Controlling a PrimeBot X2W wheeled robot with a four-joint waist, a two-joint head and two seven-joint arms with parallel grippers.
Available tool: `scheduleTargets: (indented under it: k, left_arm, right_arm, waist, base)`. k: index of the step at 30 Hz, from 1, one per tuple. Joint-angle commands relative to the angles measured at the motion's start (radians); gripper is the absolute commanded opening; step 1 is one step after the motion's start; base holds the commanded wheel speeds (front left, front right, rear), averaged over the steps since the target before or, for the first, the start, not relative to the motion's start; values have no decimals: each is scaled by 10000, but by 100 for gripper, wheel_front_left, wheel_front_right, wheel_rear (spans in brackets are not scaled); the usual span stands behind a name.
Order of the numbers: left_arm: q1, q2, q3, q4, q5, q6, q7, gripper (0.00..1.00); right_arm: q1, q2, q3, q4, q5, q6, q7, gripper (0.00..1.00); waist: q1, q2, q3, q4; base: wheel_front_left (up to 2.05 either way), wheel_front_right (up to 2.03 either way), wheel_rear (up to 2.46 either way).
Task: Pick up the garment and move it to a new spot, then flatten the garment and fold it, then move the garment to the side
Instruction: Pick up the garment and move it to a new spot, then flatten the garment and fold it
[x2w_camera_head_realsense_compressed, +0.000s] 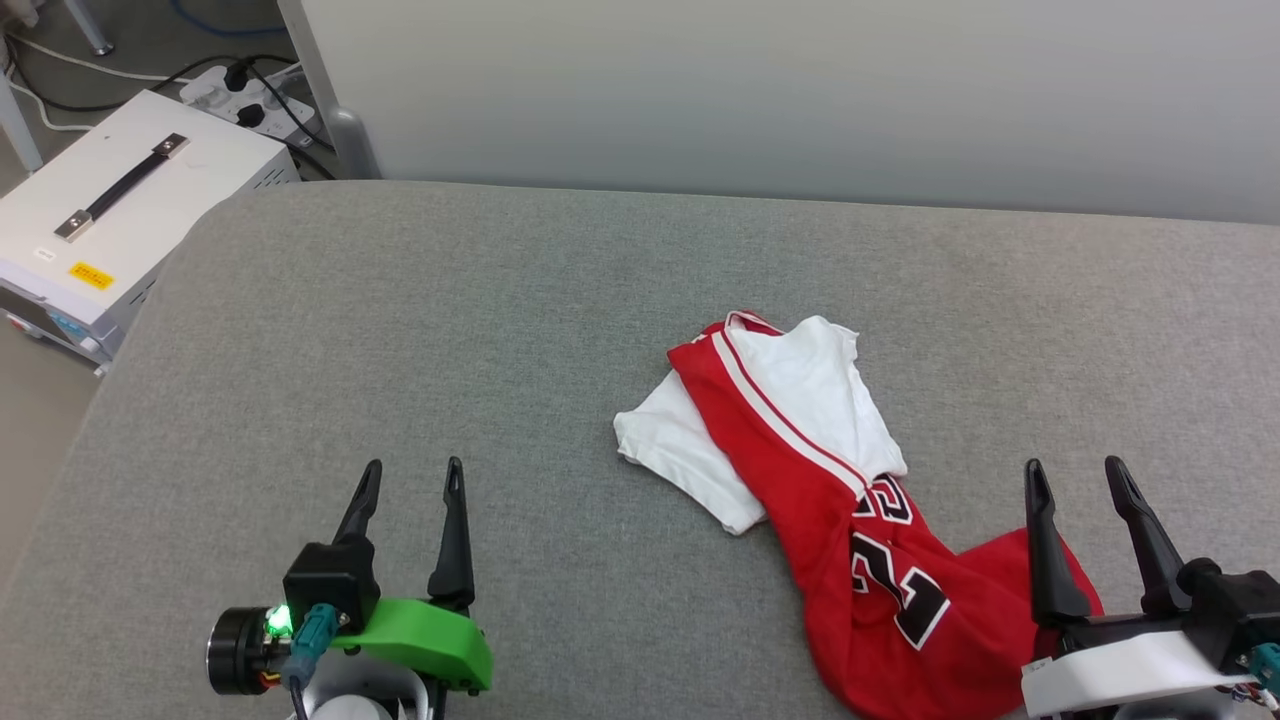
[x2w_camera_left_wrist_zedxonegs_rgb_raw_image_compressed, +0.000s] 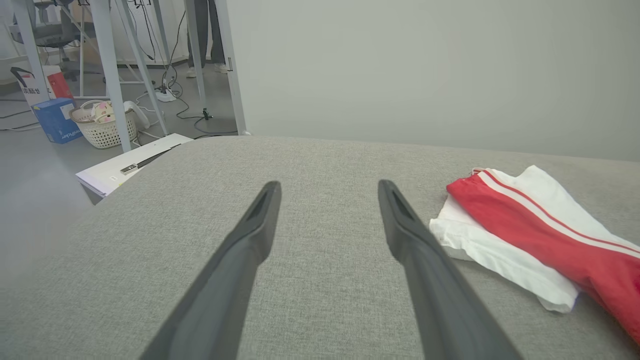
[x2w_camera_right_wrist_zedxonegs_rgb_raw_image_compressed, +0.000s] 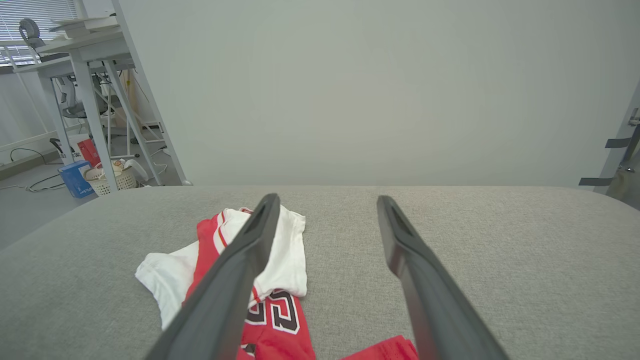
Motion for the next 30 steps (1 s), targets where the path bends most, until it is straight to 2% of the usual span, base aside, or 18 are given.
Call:
scheduleTargets:
  k: [1, 19, 25, 30]
  left_arm:
    - [205, -104, 61, 35, 160, -80, -58, 100]
    - [482, -512, 635, 306, 750, -594, -59, 100]
    - [360, -563, 694, 255, 872, -675, -59, 100]
    - [148, -593, 710, 128, 924, -701, -59, 100]
  right_arm:
    - [156, -22, -7, 21, -45, -7, -47, 100]
    - [309, -22, -144, 90, -253, -7, -48, 100]
    - [-199, -22, -536, -337, -557, -7, -48, 100]
    - [-1384, -233, -873, -859, -948, -7, -48, 100]
  waist:
    - [0, 33, -16, 3]
    - [0, 33, -189, 61]
    - [0, 33, -20, 168]
    - [0, 33, 272, 255]
  base:
    - [0, 0, 0]
    - [0, 0, 0]
    - [0, 0, 0]
    - [0, 0, 0]
